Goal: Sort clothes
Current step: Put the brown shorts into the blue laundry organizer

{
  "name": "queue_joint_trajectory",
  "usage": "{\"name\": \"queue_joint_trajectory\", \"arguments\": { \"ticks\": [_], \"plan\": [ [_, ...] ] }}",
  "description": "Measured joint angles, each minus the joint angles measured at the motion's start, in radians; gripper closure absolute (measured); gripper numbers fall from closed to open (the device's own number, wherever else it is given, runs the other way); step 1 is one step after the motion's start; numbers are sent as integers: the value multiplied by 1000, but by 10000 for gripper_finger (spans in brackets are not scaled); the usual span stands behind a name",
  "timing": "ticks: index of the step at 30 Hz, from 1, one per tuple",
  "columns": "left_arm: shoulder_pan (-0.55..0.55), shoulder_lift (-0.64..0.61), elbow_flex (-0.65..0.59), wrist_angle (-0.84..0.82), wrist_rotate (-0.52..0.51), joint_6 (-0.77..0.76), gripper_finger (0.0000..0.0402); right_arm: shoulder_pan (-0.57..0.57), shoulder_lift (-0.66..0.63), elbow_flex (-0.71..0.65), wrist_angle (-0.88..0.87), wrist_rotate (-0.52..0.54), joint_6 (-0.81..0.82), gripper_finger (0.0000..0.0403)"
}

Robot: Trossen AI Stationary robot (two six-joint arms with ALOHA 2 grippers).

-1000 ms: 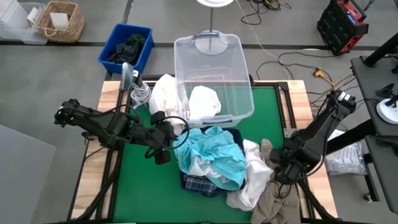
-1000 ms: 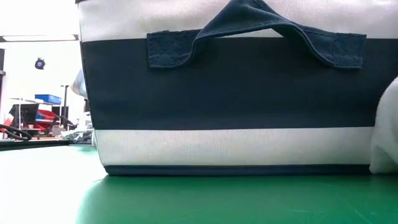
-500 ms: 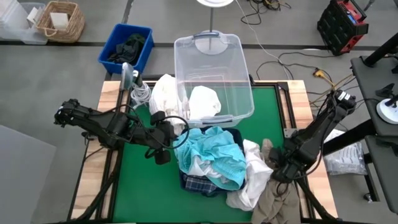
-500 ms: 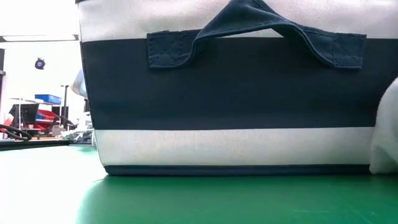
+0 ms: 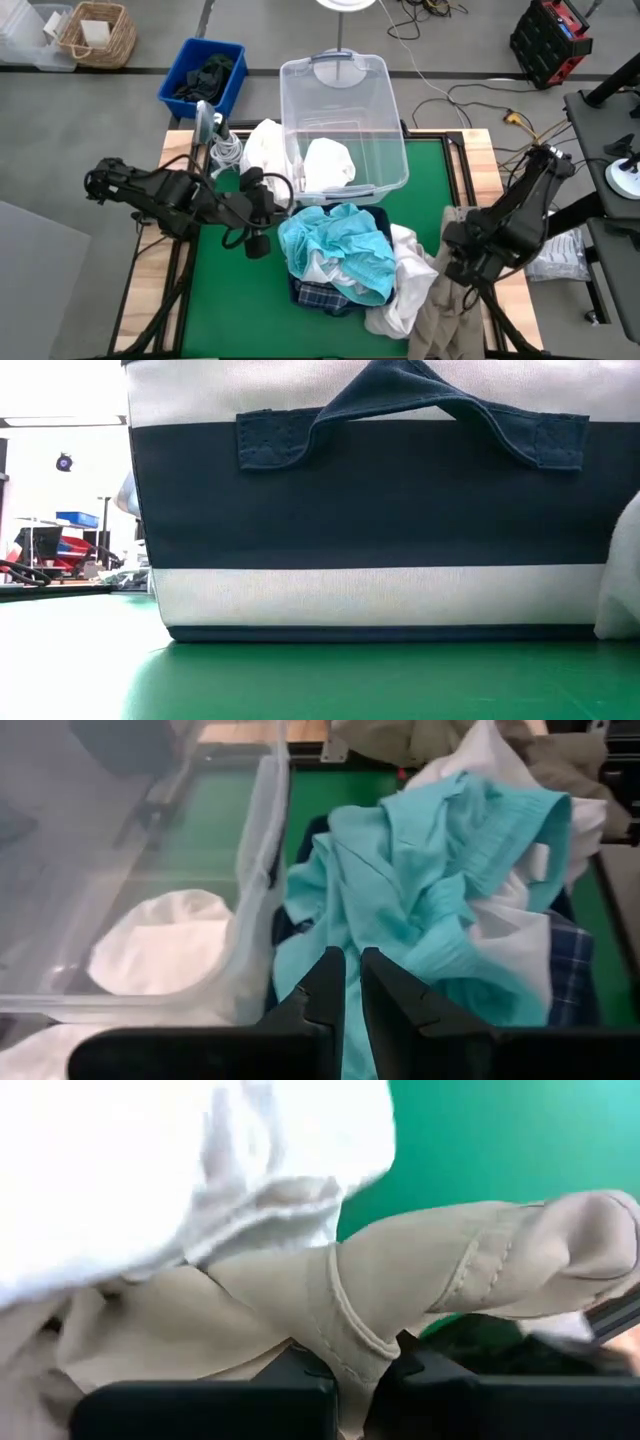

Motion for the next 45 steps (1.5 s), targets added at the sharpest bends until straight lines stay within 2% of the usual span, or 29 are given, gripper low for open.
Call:
{"name": "queue_joint_trajectory", "arguments": {
  "ticks": [3, 11, 16, 20, 24, 28, 34, 37, 41, 45],
  "plan": [
    [0, 0, 4, -19, -18, 8, 384, 0, 2, 84, -59, 67, 4, 394],
    [0, -7, 5, -38, -18, 9, 384, 0, 14, 260, -58, 222, -38, 394],
    [0, -7, 95, -36, -57, 96, 384, 0, 34, 403, -52, 321, -112, 394],
    [4, -6, 191, -36, -72, 195, 383, 0, 50, 517, -19, 404, -233, 394],
    [11, -6, 290, -16, -81, 250, 383, 0, 59, 615, 70, 509, -409, 394],
    [12, -6, 366, 77, -69, 312, 383, -1, 61, 689, 237, 580, -651, 394],
    [13, -6, 421, 220, 83, 393, 383, -2, 62, 778, 571, 595, -1102, 394],
    [14, -4, 425, 228, 175, 402, 380, -2, 72, 823, 695, 588, -1284, 394],
    [13, 10, 417, 234, 208, 386, 356, -3, 103, 877, 809, 587, -1500, 394],
    [22, 47, 405, 238, 209, 367, 306, -5, 152, 920, 956, 585, -1725, 394]
  ]
}}
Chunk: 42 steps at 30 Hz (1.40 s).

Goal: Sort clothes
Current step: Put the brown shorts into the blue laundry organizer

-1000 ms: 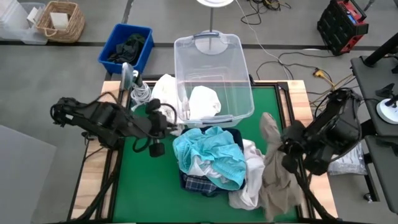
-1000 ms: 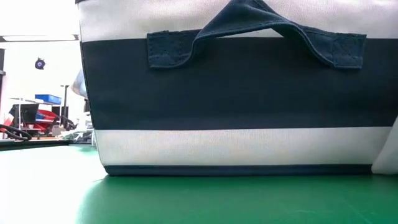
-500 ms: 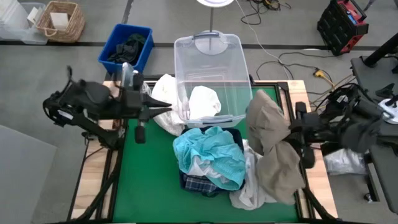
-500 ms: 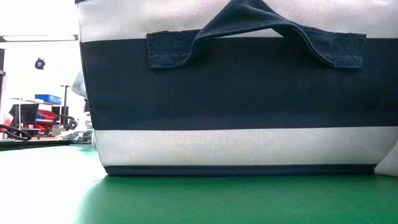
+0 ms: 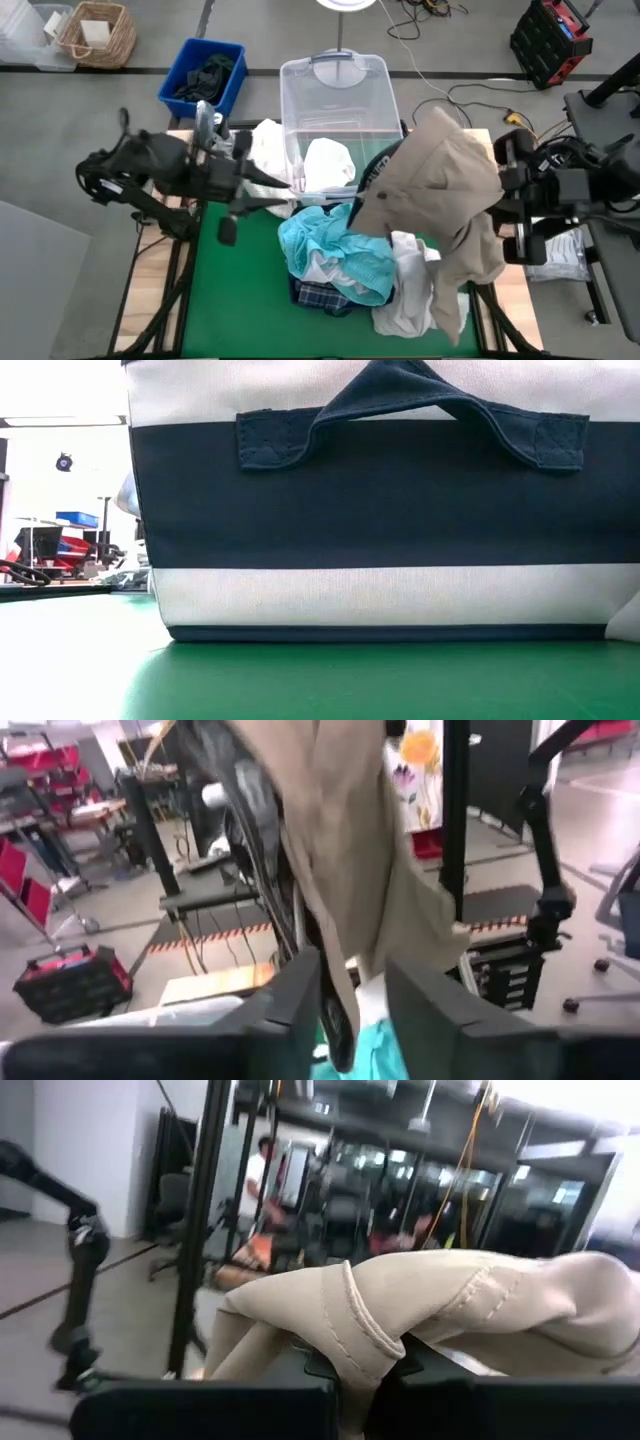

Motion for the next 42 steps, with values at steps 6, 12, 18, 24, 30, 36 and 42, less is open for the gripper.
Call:
{"name": "queue_joint_trajectory", "arguments": {
  "ticks": [6, 12, 18, 24, 30, 36, 42],
  "plan": [
    [2, 68, -12, -7, 8, -20, 198, -11, 100, 87, 153, -4, -237, 394],
    [35, 119, -12, -33, -53, -22, 112, -49, 229, 204, 235, -7, -368, 394],
    [109, 131, -32, -46, 5, -31, 71, -83, 328, 317, 256, -89, -398, 394],
    [147, 129, -39, -13, 333, -78, 63, -107, 334, 310, 280, -97, -404, 394],
    [152, 132, -103, 23, 430, -123, 63, -127, 332, 311, 280, -105, -399, 394],
    [181, 132, -235, 204, 381, -151, 63, -138, 332, 311, 280, -113, -389, 394],
    [201, 127, -312, 348, 396, -135, 87, -138, 333, 311, 280, -114, -376, 394]
  ]
}}
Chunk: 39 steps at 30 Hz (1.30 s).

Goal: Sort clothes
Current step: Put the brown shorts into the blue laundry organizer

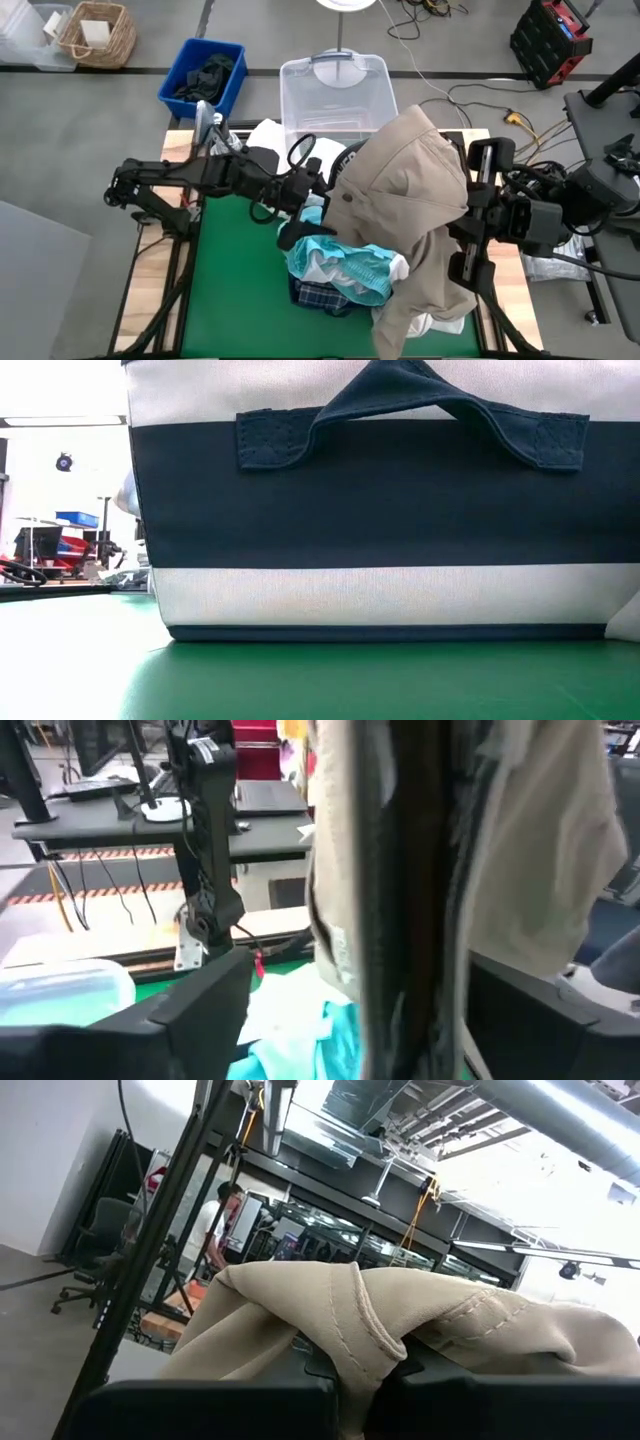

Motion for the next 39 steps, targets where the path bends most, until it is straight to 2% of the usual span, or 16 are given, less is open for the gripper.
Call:
{"name": "queue_joint_trajectory", "arguments": {
  "ticks": [3, 7, 9, 11, 13, 25, 28, 31, 39],
  "plan": [
    [0, 0, -14, 9, -24, 16, 141, -2, 0, 0, 0, 0, -1, 394],
    [0, 0, -15, 19, -28, 44, 262, -13, 0, 0, -11, 12, -11, 394],
    [0, -1, -15, 35, -22, 58, 341, -21, 0, 0, -46, 62, -25, 394],
    [0, -7, -12, 53, -18, 60, 384, -30, 0, 0, -92, 135, -21, 394],
    [0, -13, 6, 58, -21, 52, 389, -47, 0, 0, -148, 176, 12, 394],
    [1, -18, 195, 106, -48, 8, 400, -182, 71, 0, -471, 184, 299, 394],
    [1, -13, 219, 104, -51, 7, 401, -214, 104, 0, -539, 147, 360, 394],
    [0, -13, 225, 103, -96, -13, 401, -240, 134, 0, -612, 101, 430, 394],
    [1, -19, 276, 115, -118, -18, 401, -281, 194, 1, -683, 88, 544, 391]
  ]
}}
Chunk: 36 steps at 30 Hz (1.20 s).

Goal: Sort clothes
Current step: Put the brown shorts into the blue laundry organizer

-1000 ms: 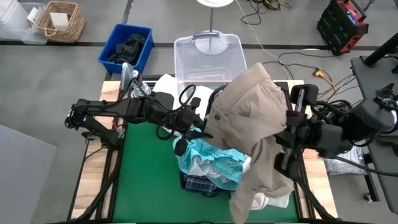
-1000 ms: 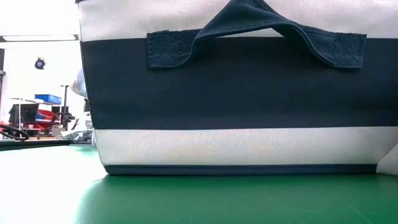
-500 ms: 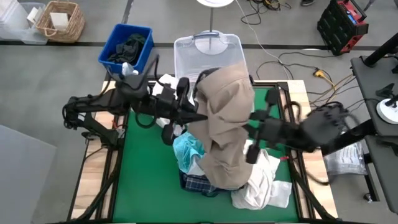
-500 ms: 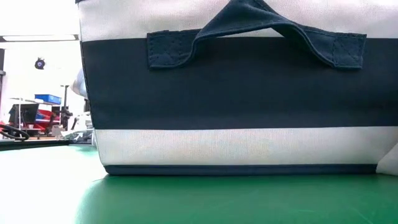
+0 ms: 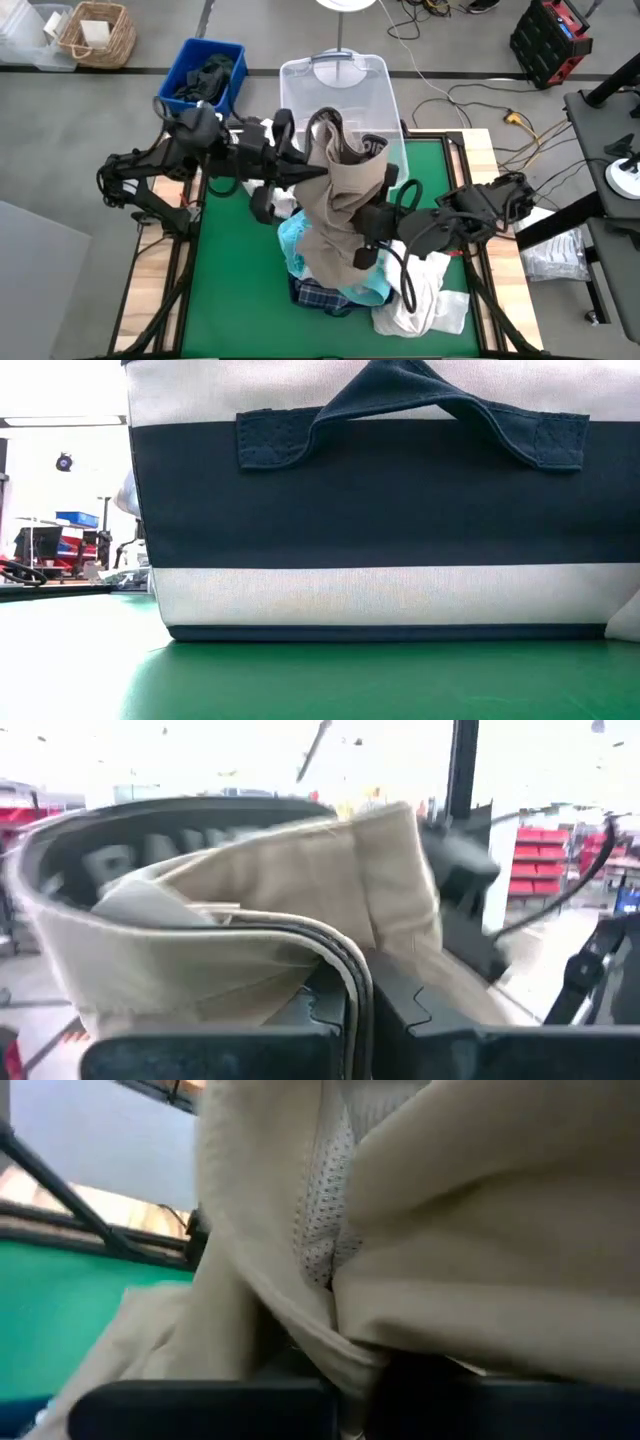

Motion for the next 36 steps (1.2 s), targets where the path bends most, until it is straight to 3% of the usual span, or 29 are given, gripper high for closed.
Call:
{"name": "queue_joint_trajectory", "arguments": {
  "ticks": [6, 11, 15, 19, 23, 27, 30, 33, 36],
  "plan": [
    [0, -1, 63, -9, 0, 10, 401, -12, -16, -1, -5, -7, 153, 329],
    [0, -2, 78, 4, -7, 6, 402, -21, -38, -1, 22, -9, 223, 228],
    [-1, 15, 79, 59, -54, -24, 402, -36, -28, -1, 137, -15, 173, 144],
    [0, 62, 81, 131, -70, -83, 402, -63, -24, -4, 242, -103, 120, 78],
    [1, 95, 83, 160, -115, -126, 402, -97, -24, -6, 304, -222, 128, 36],
    [3, 130, 122, 139, -91, -148, 402, -114, -24, -7, 358, -297, 103, 28],
    [2, 160, 165, 104, -77, -149, 401, -114, -22, -8, 376, -314, 25, 44],
    [1, 183, 219, 42, -73, -160, 401, -114, -13, -8, 419, -315, -26, 91],
    [2, 207, 275, -16, -77, -161, 397, -115, -9, -8, 424, -314, -58, 168]
  ]
}}
